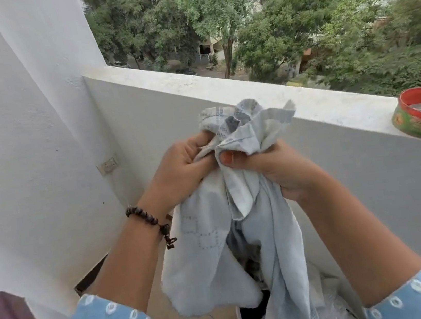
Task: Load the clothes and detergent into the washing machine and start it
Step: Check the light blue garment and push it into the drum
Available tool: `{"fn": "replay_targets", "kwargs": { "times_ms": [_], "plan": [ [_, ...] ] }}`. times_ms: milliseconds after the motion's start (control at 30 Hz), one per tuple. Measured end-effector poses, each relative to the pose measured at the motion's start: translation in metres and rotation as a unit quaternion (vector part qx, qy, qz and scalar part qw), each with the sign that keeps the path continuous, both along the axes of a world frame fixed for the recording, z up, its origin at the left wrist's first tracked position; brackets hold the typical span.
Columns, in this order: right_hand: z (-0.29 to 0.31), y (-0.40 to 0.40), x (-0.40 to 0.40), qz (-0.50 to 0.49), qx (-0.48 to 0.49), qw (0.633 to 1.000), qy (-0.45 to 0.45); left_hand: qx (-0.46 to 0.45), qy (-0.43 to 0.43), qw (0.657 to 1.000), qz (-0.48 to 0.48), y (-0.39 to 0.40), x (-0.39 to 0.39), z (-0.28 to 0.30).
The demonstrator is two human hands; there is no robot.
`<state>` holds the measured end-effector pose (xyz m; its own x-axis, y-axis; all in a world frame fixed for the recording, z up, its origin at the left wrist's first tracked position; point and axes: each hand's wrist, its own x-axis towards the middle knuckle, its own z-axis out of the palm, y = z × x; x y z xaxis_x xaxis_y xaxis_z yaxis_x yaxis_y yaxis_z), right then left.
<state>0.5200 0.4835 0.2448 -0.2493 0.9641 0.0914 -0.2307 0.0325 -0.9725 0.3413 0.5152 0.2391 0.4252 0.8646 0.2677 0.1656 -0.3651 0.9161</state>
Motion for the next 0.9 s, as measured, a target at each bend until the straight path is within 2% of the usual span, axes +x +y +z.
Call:
{"fn": "replay_targets", "kwargs": {
  "times_ms": [67,167,233,333,433,567,667,767,900],
  "plan": [
    [-0.006,0.0,-0.002,0.04,-0.018,0.998,-0.038,0.049,0.039,0.998,-0.005,0.005,0.0,0.005],
    [-0.01,0.001,0.001,0.028,-0.011,0.998,-0.06,0.077,0.051,0.995,0.028,0.005,-0.003,0.001],
    [-0.009,0.002,0.005,-0.011,-0.004,0.998,-0.061,0.059,0.018,0.997,0.042,0.002,-0.005,-0.008],
    [-0.002,0.006,0.016,-0.104,0.001,0.994,-0.036,-0.016,-0.019,0.999,0.039,-0.005,-0.015,-0.024],
    [0.011,0.012,0.035,-0.209,0.0,0.978,0.014,-0.084,0.048,0.995,0.032,-0.014,-0.028,-0.046],
    [0.025,0.013,0.052,-0.264,0.021,0.963,0.042,-0.074,0.122,0.986,0.091,-0.014,-0.049,-0.069],
    [0.029,0.011,0.058,-0.278,0.033,0.959,0.053,-0.046,0.132,0.981,0.137,-0.008,-0.064,-0.073],
    [0.03,0.008,0.064,-0.28,0.038,0.957,0.061,-0.034,0.055,0.987,0.147,-0.004,-0.071,-0.062],
    [0.025,0.007,0.061,-0.251,0.023,0.965,0.066,-0.073,-0.145,0.968,0.189,-0.009,-0.058,-0.031]
  ]
}}
